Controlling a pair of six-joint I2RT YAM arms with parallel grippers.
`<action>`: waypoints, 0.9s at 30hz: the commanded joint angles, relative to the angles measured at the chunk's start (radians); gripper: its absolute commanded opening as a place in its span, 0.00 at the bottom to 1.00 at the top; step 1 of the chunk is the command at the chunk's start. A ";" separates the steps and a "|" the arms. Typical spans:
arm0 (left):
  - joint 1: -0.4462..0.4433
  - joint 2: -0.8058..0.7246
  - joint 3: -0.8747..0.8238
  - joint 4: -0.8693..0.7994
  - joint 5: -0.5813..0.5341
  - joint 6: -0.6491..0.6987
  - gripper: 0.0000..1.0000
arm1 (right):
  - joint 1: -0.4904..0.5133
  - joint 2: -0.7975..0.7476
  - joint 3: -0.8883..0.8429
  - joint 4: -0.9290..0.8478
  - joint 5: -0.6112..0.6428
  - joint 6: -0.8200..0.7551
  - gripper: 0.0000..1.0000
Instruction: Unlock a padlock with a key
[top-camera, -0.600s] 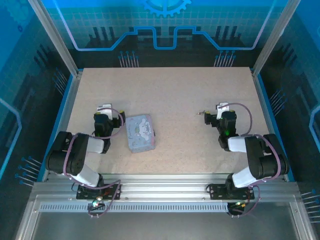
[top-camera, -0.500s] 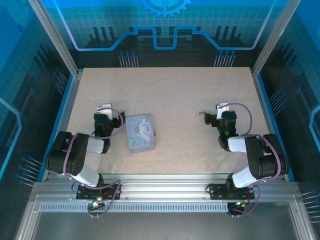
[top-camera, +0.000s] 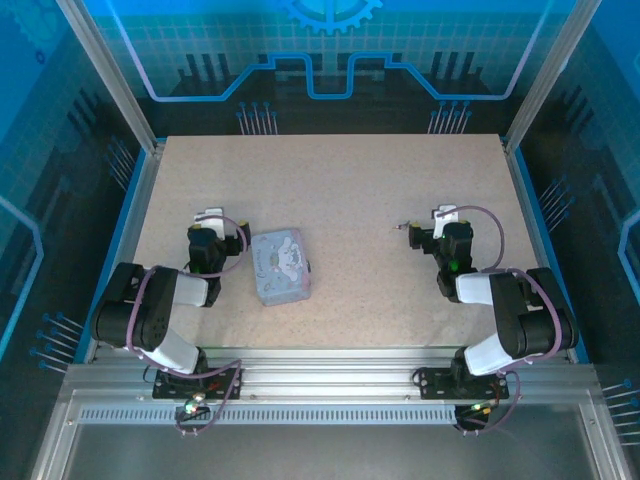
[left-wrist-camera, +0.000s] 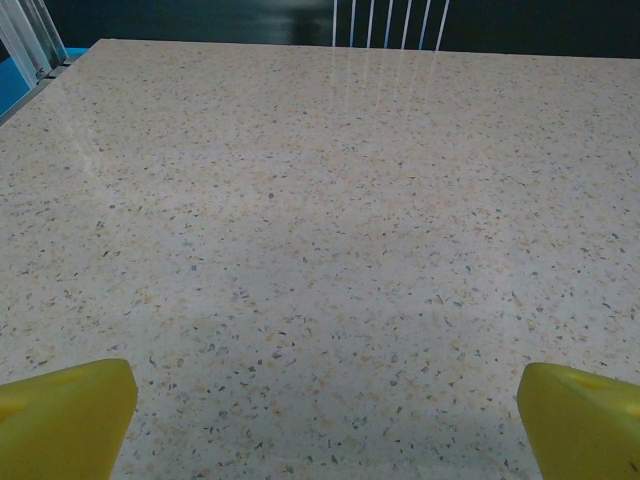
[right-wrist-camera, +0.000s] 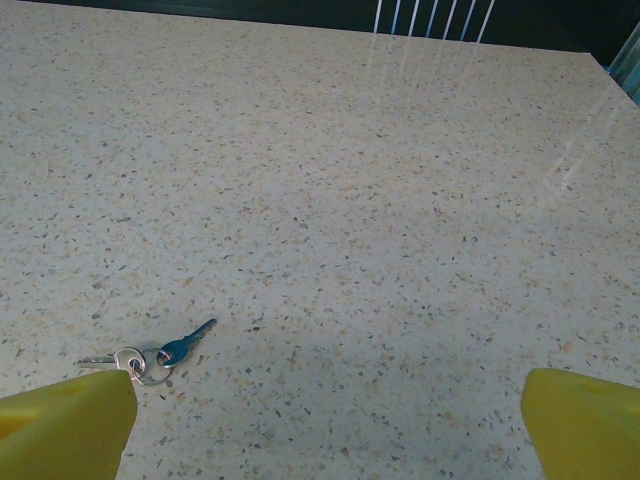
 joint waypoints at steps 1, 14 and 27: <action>0.009 -0.007 0.020 0.001 0.030 0.009 0.99 | -0.004 -0.004 0.011 0.015 0.017 0.004 1.00; 0.019 -0.104 0.018 -0.077 -0.003 -0.014 0.99 | -0.014 -0.102 0.104 -0.230 0.015 0.018 1.00; 0.026 -0.458 0.208 -0.734 -0.031 -0.459 0.99 | -0.028 -0.439 0.203 -0.554 -0.181 0.204 1.00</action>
